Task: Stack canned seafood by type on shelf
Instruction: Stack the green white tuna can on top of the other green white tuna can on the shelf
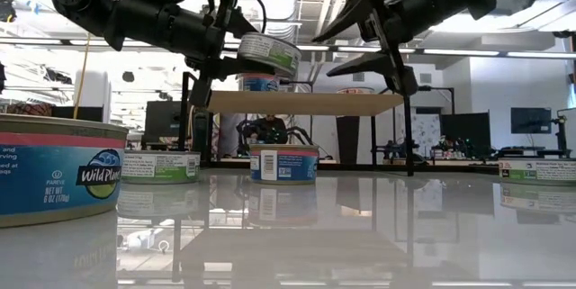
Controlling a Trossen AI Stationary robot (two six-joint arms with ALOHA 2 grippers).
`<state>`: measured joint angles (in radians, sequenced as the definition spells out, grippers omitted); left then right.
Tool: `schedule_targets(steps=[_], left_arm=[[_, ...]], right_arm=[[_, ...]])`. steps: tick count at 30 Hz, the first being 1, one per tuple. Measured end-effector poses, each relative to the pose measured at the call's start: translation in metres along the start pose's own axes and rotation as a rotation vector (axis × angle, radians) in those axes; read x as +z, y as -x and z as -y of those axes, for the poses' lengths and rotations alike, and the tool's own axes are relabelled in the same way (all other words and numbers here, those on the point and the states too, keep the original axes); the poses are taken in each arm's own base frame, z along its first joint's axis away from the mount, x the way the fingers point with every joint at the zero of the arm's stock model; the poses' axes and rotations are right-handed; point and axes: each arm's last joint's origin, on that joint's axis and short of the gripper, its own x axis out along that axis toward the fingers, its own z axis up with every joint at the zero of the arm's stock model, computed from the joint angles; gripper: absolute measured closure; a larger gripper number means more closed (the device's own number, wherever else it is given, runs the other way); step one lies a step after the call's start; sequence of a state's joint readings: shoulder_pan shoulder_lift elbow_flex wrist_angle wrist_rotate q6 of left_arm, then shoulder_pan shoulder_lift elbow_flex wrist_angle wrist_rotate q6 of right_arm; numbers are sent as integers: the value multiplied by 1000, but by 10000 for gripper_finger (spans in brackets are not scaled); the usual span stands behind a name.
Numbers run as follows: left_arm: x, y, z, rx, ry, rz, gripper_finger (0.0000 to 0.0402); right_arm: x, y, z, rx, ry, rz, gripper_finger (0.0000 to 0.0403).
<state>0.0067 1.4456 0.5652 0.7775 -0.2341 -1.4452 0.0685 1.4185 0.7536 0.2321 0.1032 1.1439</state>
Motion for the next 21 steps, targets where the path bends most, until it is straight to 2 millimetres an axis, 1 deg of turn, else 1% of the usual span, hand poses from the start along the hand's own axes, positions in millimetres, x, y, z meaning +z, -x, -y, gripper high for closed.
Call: schedule_targets(steps=[7, 10, 13, 17, 21], left_arm=[[0, 0, 0, 1, -1, 1, 286], [0, 0, 0, 1, -12, 0, 286], [0, 0, 0, 0, -13, -1, 286], [0, 0, 0, 0, -12, -2, 286], [0, 0, 0, -2, -9, -2, 286]], right_arm=[[-1, 0, 1, -7, -10, -21, 177], [-1, 0, 1, -9, -13, -22, 169], [-1, 0, 1, -9, -16, -23, 150], [-1, 0, 1, -6, -17, -27, 114], [-2, 0, 1, -7, -65, -24, 86]])
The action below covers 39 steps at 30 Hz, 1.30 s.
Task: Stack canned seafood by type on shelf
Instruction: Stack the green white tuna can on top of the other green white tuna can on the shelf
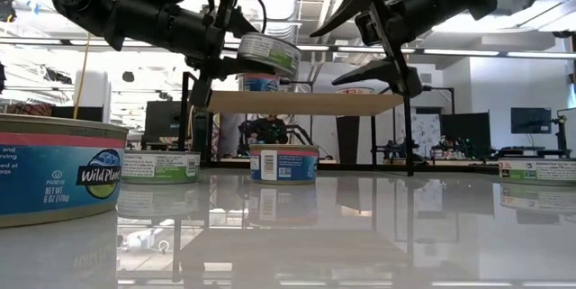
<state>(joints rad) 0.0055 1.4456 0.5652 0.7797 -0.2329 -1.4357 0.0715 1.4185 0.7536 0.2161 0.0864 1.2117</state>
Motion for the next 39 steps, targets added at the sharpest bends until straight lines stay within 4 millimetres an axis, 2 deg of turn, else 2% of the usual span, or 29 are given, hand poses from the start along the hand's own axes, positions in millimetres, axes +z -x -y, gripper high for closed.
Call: schedule_targets(steps=[8, 12, 16, 24, 28, 39], left_arm=[[1, 0, 6, -57, 12, 20, 286], [1, 0, 6, -54, 14, 24, 286], [1, 0, 6, -57, 16, 24, 286], [2, 1, 9, -85, 24, 37, 286], [2, 1, 9, -91, 25, 39, 286], [2, 1, 10, -98, 31, 41, 286]], right_arm=[[-6, -1, -6, 41, 0, 20, 77], [4, -1, -12, 123, 22, 78, 77], [13, -2, -8, 117, 16, 85, 77], [17, -30, -3, 264, -30, 95, 78], [19, -36, 1, 274, -36, 104, 89], [26, -35, -2, 294, 0, 121, 145]])
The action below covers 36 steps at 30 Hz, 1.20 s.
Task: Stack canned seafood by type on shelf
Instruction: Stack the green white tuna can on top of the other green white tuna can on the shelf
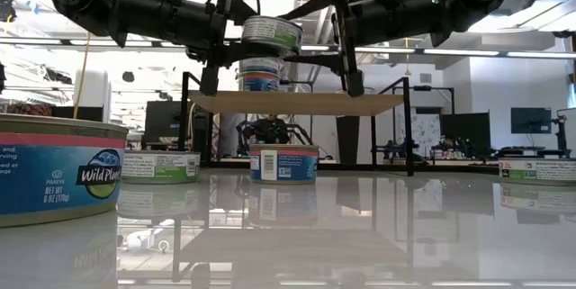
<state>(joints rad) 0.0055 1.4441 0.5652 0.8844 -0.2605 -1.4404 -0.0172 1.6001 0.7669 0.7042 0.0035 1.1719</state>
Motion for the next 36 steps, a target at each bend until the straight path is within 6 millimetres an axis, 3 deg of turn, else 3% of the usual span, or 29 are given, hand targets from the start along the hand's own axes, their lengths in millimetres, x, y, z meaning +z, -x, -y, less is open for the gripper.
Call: schedule_targets(steps=[10, 15, 21, 24, 36], left_arm=[[0, 0, 2, -15, -48, 10, 286], [1, 0, 3, -27, -86, 13, 283], [0, 0, 1, -17, -60, 11, 189], [0, 0, 1, -16, -45, 11, 163], [0, 0, -1, 4, -73, 17, 152]], right_arm=[[7, -2, -3, 11, -3, -7, 207], [7, -2, -3, 11, 6, -12, 212], [6, -3, -4, 9, 49, -15, 214], [7, -3, -4, 12, 45, -14, 230], [5, -3, -4, 10, 30, -41, 221]])
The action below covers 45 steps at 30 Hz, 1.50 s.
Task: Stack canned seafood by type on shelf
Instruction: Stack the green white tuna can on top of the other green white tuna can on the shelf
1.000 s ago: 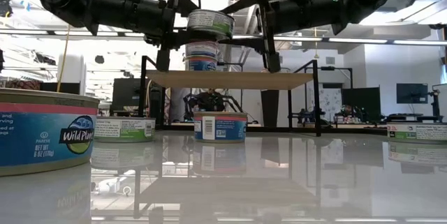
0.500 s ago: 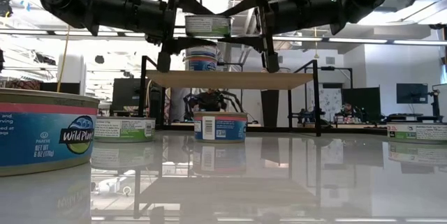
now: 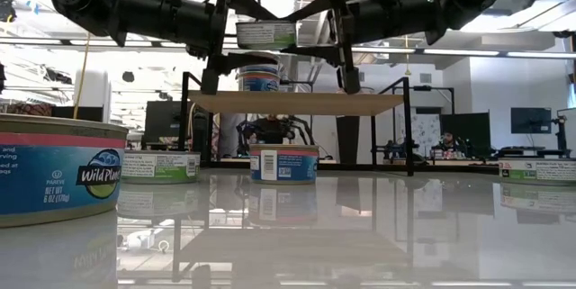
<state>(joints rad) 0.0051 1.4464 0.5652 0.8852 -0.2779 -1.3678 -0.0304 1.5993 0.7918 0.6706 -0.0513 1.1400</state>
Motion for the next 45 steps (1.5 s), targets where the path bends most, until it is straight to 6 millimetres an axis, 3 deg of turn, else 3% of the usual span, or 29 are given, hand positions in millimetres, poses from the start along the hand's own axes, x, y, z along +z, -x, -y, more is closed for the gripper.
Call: schedule_targets(steps=[5, 12, 16, 22, 27, 35, 45], left_arm=[[0, 0, -1, 14, -48, -3, 151], [1, 0, -1, 17, -101, 13, 151], [3, 0, 1, -7, -91, 27, 151], [8, 2, 10, -51, -131, 48, 151], [16, 17, 29, -54, -262, 54, 151], [33, 62, 53, 53, -502, 2, 151], [51, 116, 64, 145, -584, -7, 151]], right_arm=[[-2, 0, 2, -20, -8, -14, 237], [-5, 0, 5, -47, -37, -50, 219], [-5, 0, 5, -46, -42, -65, 230], [0, 12, -4, -82, -33, -80, 229], [10, 39, -16, -189, 5, -73, 213], [43, 102, -42, -237, 41, 35, 233], [105, 162, -32, -318, -38, 337, 230]])
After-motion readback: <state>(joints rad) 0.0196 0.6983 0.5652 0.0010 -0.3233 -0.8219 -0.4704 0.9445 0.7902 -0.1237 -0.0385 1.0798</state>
